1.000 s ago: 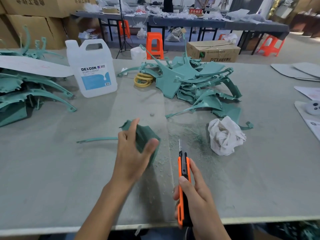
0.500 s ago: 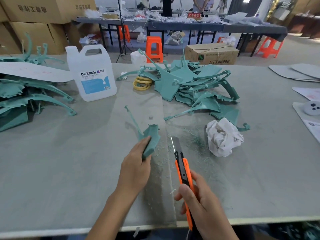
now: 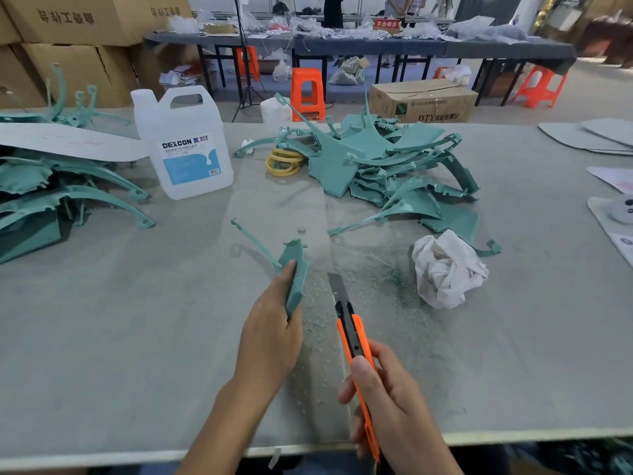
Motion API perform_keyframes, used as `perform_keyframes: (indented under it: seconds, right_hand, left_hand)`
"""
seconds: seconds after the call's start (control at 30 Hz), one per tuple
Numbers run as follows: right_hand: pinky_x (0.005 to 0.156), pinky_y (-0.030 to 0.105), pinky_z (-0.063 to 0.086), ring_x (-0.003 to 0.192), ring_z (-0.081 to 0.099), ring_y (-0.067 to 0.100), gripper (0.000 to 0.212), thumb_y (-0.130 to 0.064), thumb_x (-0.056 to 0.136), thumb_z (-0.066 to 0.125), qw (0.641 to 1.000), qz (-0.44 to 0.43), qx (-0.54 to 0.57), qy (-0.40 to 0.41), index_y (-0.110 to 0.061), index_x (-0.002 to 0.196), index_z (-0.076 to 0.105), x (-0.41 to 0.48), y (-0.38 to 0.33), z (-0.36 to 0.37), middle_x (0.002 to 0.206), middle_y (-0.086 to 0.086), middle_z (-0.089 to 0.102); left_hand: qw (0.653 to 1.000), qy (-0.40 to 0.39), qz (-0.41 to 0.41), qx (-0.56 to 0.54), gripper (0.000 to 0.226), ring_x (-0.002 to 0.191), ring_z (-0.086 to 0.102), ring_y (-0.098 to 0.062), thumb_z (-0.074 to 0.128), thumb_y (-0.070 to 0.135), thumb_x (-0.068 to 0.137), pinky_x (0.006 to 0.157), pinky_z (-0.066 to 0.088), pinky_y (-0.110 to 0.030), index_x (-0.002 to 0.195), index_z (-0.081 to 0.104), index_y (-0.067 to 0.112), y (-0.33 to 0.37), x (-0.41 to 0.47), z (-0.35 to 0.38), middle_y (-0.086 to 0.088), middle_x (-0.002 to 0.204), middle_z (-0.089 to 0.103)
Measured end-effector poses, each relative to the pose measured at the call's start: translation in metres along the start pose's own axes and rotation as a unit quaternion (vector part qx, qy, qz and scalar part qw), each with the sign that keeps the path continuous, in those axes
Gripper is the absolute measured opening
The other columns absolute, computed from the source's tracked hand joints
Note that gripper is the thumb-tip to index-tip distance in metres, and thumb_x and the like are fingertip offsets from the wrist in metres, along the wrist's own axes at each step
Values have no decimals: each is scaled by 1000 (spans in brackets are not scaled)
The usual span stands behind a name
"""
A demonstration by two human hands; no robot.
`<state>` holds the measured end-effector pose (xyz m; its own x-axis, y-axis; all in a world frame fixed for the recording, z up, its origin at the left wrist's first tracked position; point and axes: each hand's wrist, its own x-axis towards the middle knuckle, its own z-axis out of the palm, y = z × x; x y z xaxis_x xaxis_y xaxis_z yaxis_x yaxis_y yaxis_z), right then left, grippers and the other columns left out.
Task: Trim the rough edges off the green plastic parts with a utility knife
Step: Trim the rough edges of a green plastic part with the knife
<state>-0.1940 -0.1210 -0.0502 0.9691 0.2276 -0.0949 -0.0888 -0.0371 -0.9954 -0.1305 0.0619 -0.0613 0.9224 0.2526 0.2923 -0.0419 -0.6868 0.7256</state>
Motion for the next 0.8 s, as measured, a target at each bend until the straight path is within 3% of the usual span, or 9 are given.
perform_keyframes:
  seconds: [0.07, 0.13, 0.2, 0.3, 0.4, 0.5, 0.67, 0.73, 0.8]
  right_hand:
    - [44, 32, 47, 47, 57, 19, 37, -69, 84, 55, 997, -36, -67, 3, -47, 114, 59, 2, -2, -5, 75, 5, 67]
    - [48, 30, 49, 49, 60, 10, 53, -84, 80, 47, 986, -64, -151, -1, -49, 118, 55, 7, -3, -10, 75, -1, 68]
    - [52, 27, 51, 53, 62, 8, 56, -88, 81, 42, 977, -79, -196, -16, -49, 120, 54, 11, -5, -14, 76, -5, 69]
    - [56, 28, 53, 56, 62, 8, 50, -87, 84, 35, 959, -100, -261, -39, -52, 115, 52, 21, -12, -16, 75, -11, 68]
    - [54, 31, 44, 56, 57, 10, 44, -81, 89, 29, 929, -120, -348, -40, -48, 110, 49, 35, -21, -18, 73, -9, 63]
    - [50, 29, 39, 53, 53, 11, 42, -78, 93, 27, 913, -149, -378, -29, -44, 109, 48, 47, -25, -16, 69, -6, 59]
    - [56, 44, 50, 49, 52, 9, 28, -63, 98, 40, 934, -113, -338, 30, -38, 100, 52, 72, -28, -21, 63, 0, 59]
    - [60, 48, 51, 51, 54, 12, 31, -65, 95, 38, 936, -108, -331, 54, -38, 100, 52, 77, -30, -28, 64, 1, 59]
    - [55, 46, 52, 51, 56, 12, 38, -73, 93, 33, 939, -133, -316, 24, -41, 103, 52, 72, -29, -21, 69, 1, 61]
  left_hand:
    - [1000, -9, -12, 7, 60, 68, 59, -11, 48, 16, 101, 61, 37, -16, 155, 32, 38, -1, -2, 0, 1, 86, 70]
    - [1000, -17, -14, 20, 61, 52, 50, -7, 50, 14, 101, 52, 36, -16, 154, 33, 38, 0, -2, -3, 14, 61, 50]
    - [999, -18, -30, 27, 49, 53, 50, -6, 49, 15, 102, 53, 35, -18, 149, 46, 31, -3, 2, -5, 15, 57, 45]
    - [998, -22, -59, 21, 20, 57, 50, -1, 49, 13, 100, 53, 37, -13, 117, 60, 7, -8, 5, -7, 11, 54, 44]
    - [998, -26, -57, 15, 11, 58, 50, -1, 49, 10, 99, 52, 36, -13, 96, 58, 16, -7, 3, -11, 9, 53, 45]
    - [998, -34, -57, 19, 37, 56, 48, -8, 47, 16, 102, 48, 27, -21, 68, 41, 30, -6, 11, -14, 9, 53, 46]
    - [995, -68, -73, 12, 39, 54, 45, -12, 43, 30, 105, 50, 30, -27, 66, 43, 33, -8, 14, -26, 8, 55, 46]
    - [994, -80, -77, 1, 39, 53, 45, -10, 42, 32, 106, 50, 31, -27, 67, 44, 32, -9, 10, -29, 9, 56, 47]
    - [993, -80, -84, -4, 39, 52, 42, -10, 42, 31, 105, 48, 30, -25, 67, 42, 28, -9, 11, -29, 10, 54, 44]
